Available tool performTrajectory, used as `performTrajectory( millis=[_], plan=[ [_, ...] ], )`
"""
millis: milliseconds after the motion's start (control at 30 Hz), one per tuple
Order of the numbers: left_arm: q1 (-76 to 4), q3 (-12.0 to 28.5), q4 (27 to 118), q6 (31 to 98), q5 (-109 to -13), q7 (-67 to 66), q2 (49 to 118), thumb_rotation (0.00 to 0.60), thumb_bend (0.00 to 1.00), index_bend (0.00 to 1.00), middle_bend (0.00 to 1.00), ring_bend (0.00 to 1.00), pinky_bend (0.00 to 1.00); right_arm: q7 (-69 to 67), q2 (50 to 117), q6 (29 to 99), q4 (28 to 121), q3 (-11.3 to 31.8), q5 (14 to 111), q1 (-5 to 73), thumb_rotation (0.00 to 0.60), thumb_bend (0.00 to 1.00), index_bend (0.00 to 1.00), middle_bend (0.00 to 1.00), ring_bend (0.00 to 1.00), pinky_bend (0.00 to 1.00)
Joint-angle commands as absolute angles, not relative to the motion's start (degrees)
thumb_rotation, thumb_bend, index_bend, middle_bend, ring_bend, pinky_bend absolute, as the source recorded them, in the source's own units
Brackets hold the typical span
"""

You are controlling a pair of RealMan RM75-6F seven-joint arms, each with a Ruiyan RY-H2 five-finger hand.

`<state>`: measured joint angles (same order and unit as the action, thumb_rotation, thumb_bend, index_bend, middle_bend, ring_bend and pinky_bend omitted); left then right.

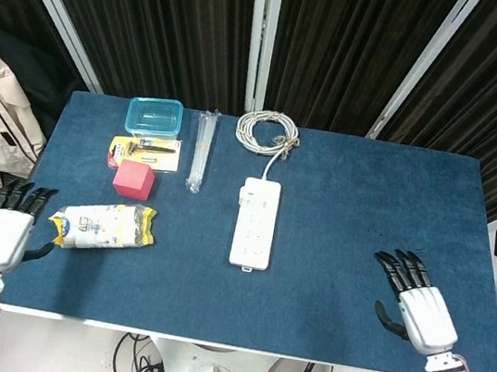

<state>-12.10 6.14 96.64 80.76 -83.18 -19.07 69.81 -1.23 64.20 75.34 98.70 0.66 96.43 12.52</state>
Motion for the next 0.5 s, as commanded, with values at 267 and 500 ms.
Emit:
performTrajectory(
  millis=[267,500],
  plan=[
    [-32.3,14.1,92.6,61.9,-86.8,-11.8,75.6,0.6,0.13,0.03,0.04,0.01,0.07,1.0,75.4,48.5,97.2,6.2,89.6,31.9,0.6,0.35,0.0,0.03,0.0,0.0],
    [-48.2,18.4,80.6,45.0,-82.4,-4.2,84.5,0.6,0.13,0.09,0.09,0.02,0.09,2.1,81.4,41.6,92.8,8.1,83.8,38.0,0.6,0.35,0.0,0.04,0.0,0.0]
  ],
)
